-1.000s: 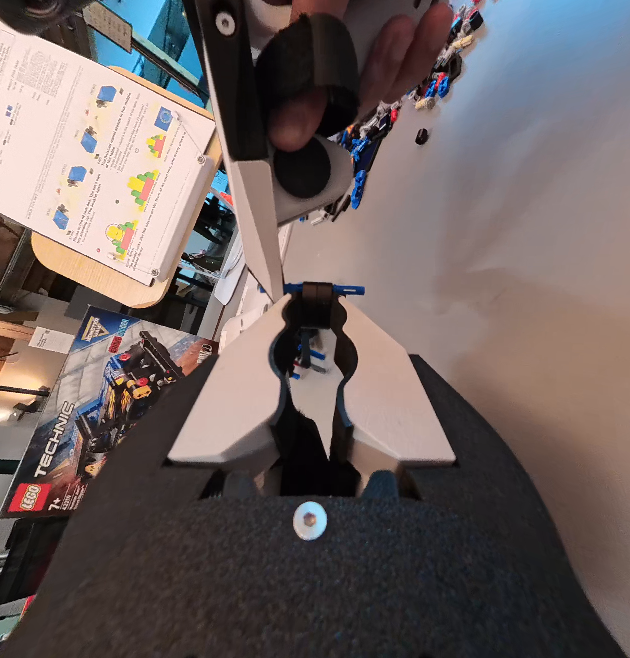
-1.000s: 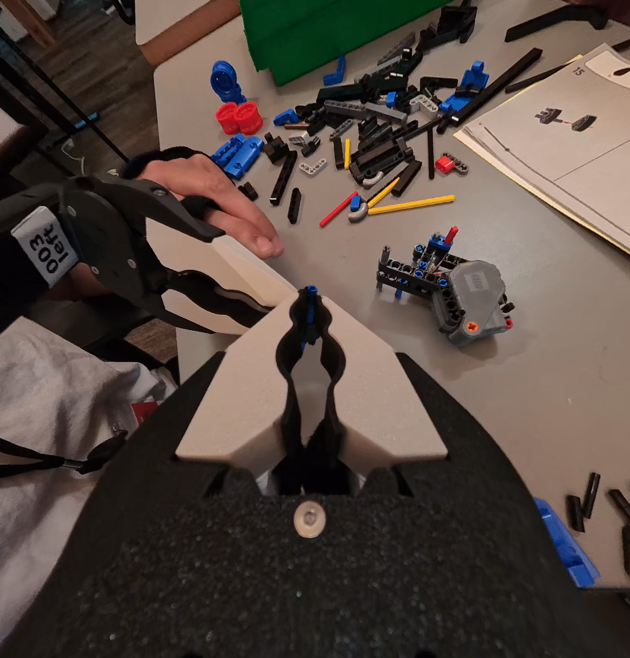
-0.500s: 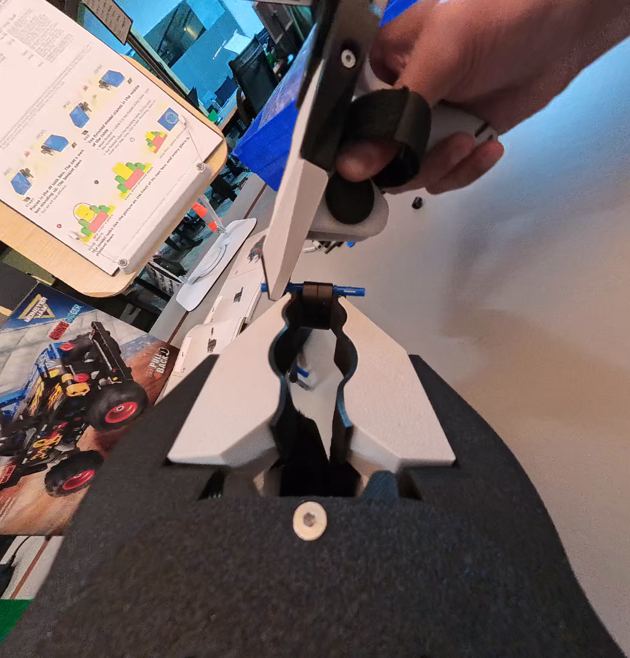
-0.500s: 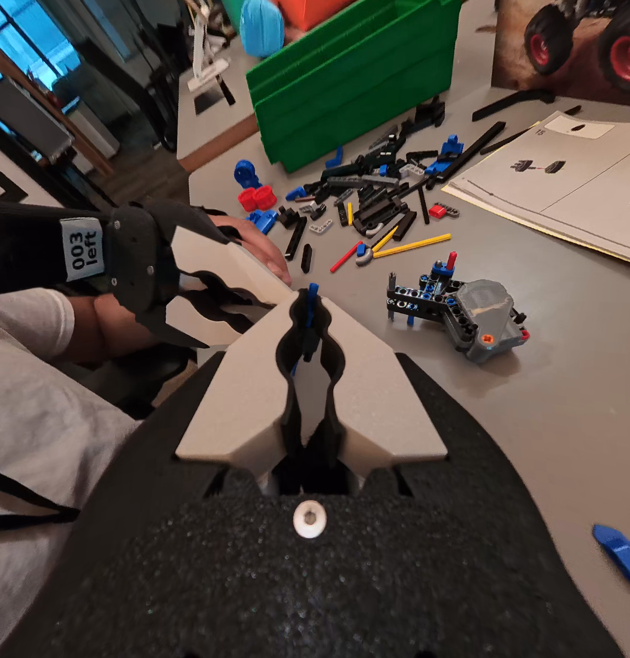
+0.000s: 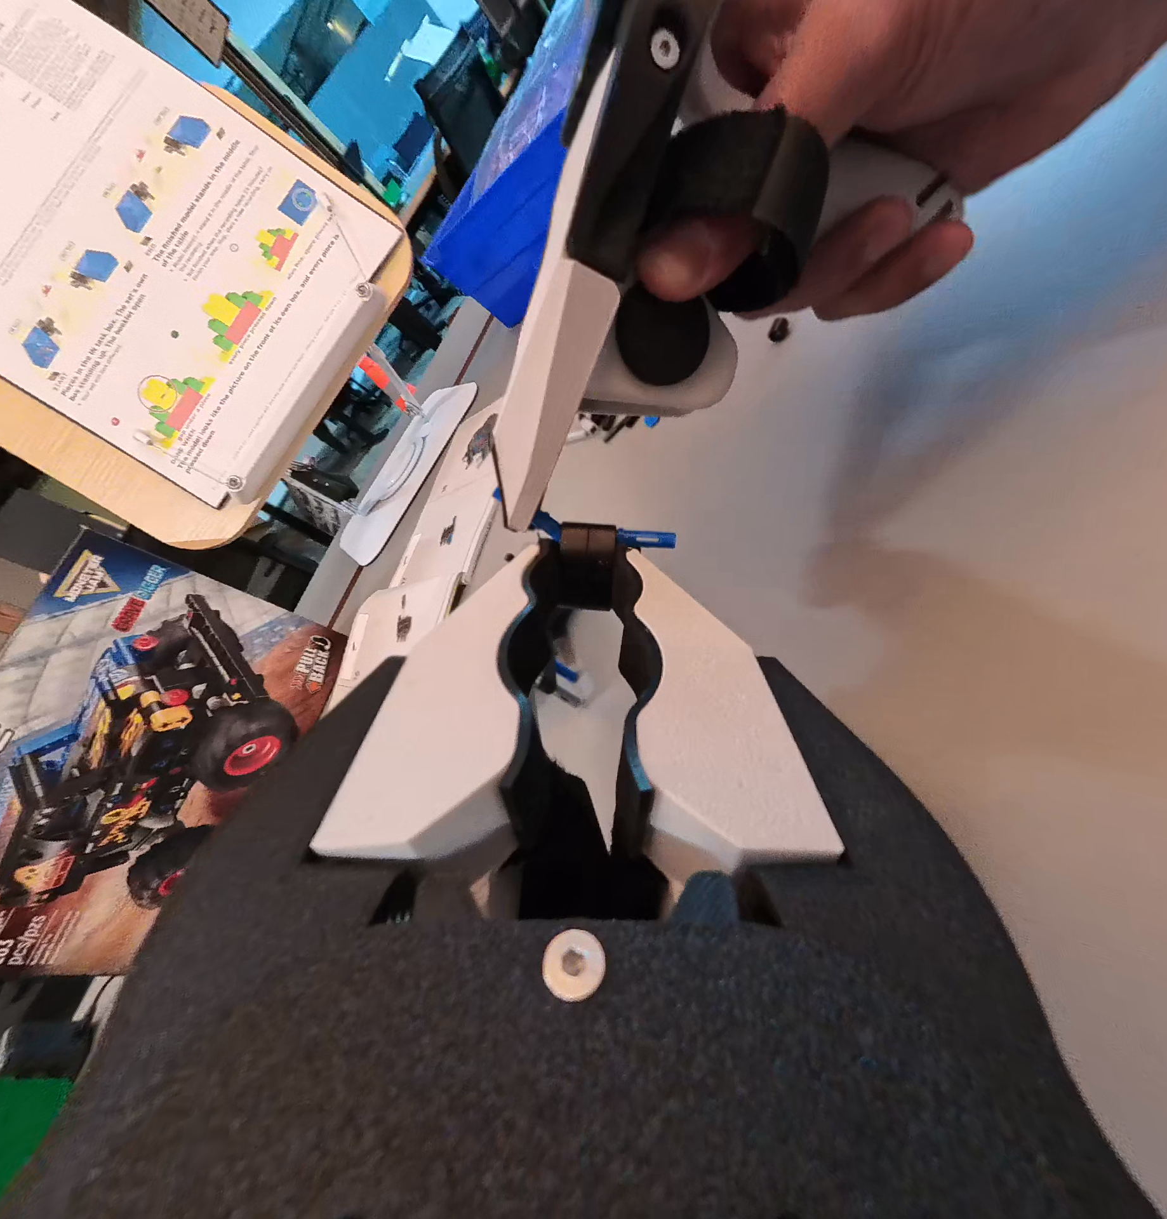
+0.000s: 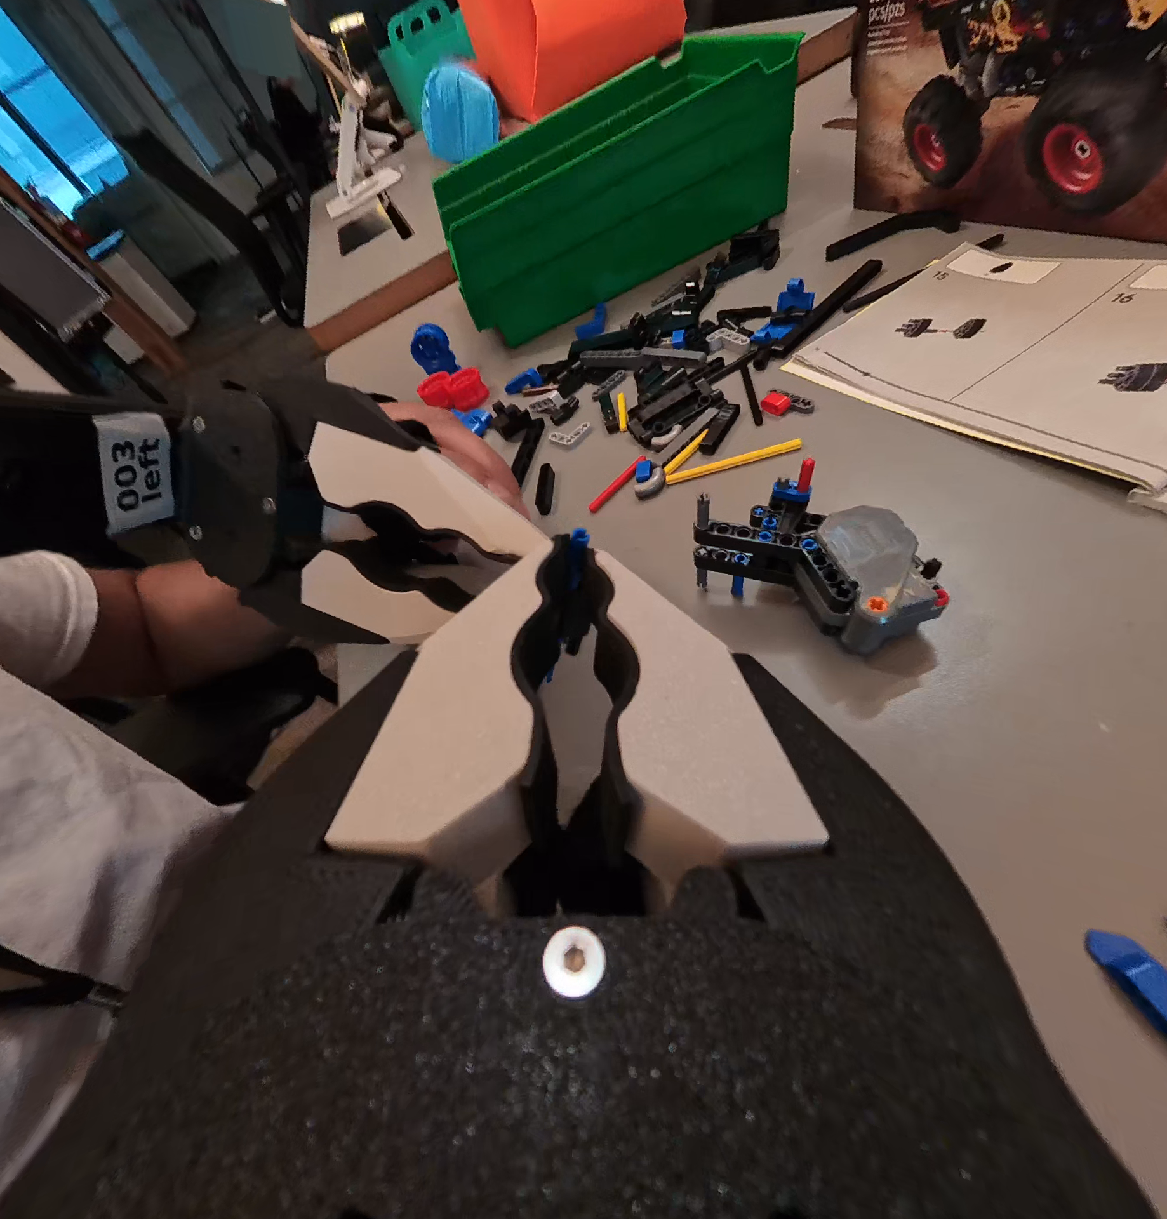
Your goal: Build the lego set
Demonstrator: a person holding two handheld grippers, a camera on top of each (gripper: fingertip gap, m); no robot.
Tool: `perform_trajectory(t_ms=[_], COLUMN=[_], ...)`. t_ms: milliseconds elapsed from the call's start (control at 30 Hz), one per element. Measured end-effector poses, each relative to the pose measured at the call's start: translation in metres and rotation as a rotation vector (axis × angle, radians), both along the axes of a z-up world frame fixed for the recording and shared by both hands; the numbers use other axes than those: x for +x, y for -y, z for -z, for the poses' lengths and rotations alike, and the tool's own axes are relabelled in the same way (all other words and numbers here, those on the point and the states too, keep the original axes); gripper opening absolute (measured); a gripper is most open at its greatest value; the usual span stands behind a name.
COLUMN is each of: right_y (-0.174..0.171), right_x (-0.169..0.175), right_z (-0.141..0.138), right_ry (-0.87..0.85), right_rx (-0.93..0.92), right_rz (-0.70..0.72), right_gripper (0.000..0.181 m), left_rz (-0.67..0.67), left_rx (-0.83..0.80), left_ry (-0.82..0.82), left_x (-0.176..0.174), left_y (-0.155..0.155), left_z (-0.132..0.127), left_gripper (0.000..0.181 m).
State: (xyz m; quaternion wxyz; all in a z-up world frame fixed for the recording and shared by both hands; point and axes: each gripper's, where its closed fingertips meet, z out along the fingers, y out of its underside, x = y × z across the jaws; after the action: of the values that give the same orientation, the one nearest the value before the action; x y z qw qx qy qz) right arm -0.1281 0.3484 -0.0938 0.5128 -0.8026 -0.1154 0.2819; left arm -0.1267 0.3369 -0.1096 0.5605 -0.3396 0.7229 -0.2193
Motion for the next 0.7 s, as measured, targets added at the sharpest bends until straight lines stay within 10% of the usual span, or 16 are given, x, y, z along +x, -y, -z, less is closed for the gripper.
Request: perform_trajectory(t_ms=[33, 700], right_y=[0.000, 0.002], right_x=[0.000, 0.008], right_z=[0.003, -0.003], right_ry=[0.030, -0.239], right_rx=[-0.009, -0.102], right_rz=[-0.005, -0.038], right_gripper=[0.002, 0.003], left_rz=[0.000, 0.021], left_rx=[0.007, 0.027], left_ry=[-0.011, -0.015], left_x=[0.000, -0.003], left_y=[0.000, 0.000], left_z=[0.002, 0.008], left_gripper=[0.014, 0.014])
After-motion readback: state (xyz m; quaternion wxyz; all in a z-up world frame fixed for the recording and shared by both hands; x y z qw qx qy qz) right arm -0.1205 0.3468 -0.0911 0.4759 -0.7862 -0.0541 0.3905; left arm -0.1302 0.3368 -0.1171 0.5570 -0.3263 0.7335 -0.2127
